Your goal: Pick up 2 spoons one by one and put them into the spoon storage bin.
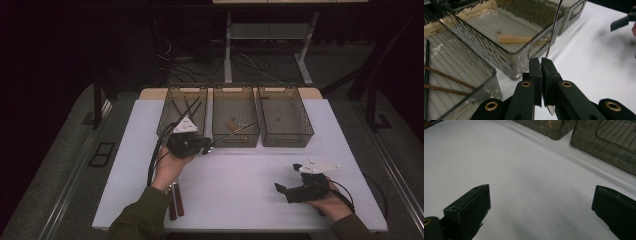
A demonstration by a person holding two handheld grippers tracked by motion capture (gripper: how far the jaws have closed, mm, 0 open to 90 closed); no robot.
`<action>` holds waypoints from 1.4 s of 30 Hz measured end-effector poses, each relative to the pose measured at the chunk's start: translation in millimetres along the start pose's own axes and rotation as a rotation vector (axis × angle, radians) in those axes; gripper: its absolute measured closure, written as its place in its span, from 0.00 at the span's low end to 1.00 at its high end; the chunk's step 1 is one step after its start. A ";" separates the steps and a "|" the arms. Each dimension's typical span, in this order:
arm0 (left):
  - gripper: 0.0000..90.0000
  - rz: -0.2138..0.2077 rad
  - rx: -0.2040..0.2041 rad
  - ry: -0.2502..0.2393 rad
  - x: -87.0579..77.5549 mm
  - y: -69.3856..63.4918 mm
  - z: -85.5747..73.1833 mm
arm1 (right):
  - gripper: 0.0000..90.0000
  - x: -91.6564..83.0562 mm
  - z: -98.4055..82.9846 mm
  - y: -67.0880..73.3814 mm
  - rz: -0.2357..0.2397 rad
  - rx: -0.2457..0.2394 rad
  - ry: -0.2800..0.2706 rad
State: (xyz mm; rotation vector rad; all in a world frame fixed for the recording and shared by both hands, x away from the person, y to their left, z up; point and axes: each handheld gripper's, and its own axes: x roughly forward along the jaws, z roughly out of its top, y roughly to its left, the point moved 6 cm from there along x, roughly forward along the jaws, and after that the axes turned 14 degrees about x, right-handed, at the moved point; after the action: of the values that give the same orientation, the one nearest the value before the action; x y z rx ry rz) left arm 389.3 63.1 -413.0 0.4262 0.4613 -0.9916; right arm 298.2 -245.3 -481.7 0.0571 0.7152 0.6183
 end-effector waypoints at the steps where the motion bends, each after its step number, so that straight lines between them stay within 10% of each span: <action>1: 0.97 0.005 -0.004 -0.004 1.3 1.4 1.9 | 0.02 -0.3 -0.4 0.5 0.001 0.004 0.004; 23: 0.97 0.118 -0.052 0.039 40.2 40.6 40.2 | 0.02 -1.3 -0.9 0.5 0.003 -0.012 0.004; 42: 0.96 0.154 -0.064 0.176 75.6 47.9 24.8 | 0.02 -1.8 -2.2 1.8 0.007 -0.031 0.011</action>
State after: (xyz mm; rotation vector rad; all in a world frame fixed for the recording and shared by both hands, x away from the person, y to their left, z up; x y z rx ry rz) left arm 470.5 20.5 -427.9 0.4865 0.6082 -0.7922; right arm 294.8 -245.2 -481.8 0.0275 0.7162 0.6363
